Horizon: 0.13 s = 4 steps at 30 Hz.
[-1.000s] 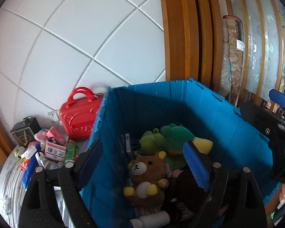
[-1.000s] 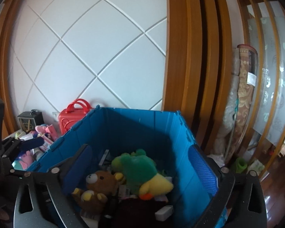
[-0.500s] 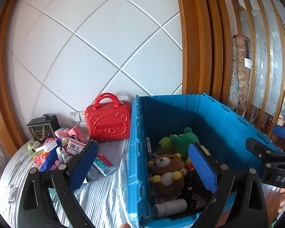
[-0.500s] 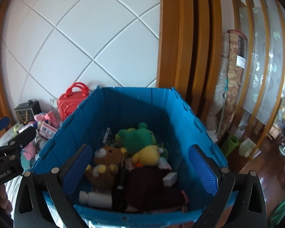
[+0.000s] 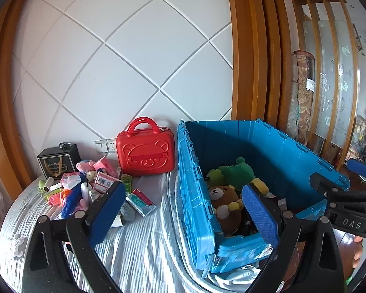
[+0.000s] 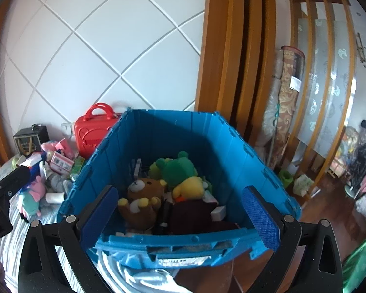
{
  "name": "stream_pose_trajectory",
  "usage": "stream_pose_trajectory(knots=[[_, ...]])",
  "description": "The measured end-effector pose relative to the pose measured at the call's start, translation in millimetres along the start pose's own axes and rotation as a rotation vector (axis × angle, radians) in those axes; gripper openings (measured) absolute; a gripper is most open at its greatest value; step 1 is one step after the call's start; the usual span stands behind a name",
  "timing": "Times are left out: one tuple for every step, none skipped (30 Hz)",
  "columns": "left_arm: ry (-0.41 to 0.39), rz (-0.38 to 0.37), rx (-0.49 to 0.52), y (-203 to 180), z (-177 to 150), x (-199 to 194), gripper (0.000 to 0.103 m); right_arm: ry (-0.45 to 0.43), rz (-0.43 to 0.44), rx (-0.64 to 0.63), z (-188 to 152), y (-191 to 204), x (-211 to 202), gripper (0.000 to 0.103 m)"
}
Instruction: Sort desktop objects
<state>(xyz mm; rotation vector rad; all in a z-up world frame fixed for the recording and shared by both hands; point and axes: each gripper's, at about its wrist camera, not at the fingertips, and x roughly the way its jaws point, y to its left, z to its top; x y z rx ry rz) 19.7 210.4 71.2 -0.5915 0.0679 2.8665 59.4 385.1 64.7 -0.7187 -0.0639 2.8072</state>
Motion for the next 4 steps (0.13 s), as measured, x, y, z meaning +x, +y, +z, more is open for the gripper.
stream_pose_trajectory(knots=[[-0.001,0.0,0.0,1.5,-0.3,-1.3,0.098,-0.001,-0.004,-0.001,-0.9,0.5,-1.9,0.103],[-0.002,-0.002,-0.001,3.0,-1.2,-3.2,0.098,0.0,-0.009,-0.001,-1.7,0.8,-3.4,0.103],[-0.004,-0.005,-0.004,3.8,-1.9,-4.6,0.098,0.001,-0.013,0.001,-2.6,1.2,-5.0,0.103],[-0.004,-0.009,-0.004,4.2,-2.6,-5.9,0.098,0.0,-0.013,0.004,-3.4,1.0,-6.7,0.103]])
